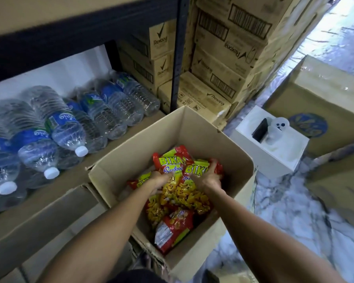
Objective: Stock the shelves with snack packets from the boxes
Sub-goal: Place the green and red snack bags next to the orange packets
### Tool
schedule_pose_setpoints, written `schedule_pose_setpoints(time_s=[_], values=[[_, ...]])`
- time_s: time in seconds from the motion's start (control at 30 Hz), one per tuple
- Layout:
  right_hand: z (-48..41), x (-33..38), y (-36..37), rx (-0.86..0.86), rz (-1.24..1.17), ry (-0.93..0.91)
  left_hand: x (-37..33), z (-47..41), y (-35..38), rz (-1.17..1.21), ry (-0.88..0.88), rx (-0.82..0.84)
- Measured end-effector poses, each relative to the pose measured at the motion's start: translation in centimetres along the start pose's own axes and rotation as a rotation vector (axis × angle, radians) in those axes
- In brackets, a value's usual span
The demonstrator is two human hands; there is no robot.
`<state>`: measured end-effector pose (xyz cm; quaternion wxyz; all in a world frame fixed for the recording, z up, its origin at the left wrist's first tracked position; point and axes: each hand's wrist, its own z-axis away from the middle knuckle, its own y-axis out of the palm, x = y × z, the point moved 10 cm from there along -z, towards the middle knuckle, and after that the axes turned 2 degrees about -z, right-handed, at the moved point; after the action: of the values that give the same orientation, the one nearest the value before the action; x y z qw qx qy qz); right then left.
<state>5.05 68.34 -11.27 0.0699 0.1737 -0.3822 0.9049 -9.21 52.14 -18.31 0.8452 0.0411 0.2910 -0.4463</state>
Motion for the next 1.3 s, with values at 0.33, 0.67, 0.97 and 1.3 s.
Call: schedule_pose_setpoints(time_s=[0.33, 0.67, 0.97, 1.3], values=[[0.2, -0.9, -1.3, -0.11, -0.246, 0.122, -0.3, 0.4, 0.4, 0.042, 0.033, 0.038], [1.7, 0.2, -0.7, 0.002, -0.248, 0.016, 0.5, 1.1, 0.5, 0.028, -0.021, 0.042], [3.3, 2.4, -2.9, -0.035, -0.364, -0.121, -1.0, 2.3, -2.6, 0.142, 0.067, 0.003], [10.9, 8.4, -9.6, -0.013, -0.464, -0.372, -9.6, 15.5, -7.8, 0.141, 0.324, -0.036]])
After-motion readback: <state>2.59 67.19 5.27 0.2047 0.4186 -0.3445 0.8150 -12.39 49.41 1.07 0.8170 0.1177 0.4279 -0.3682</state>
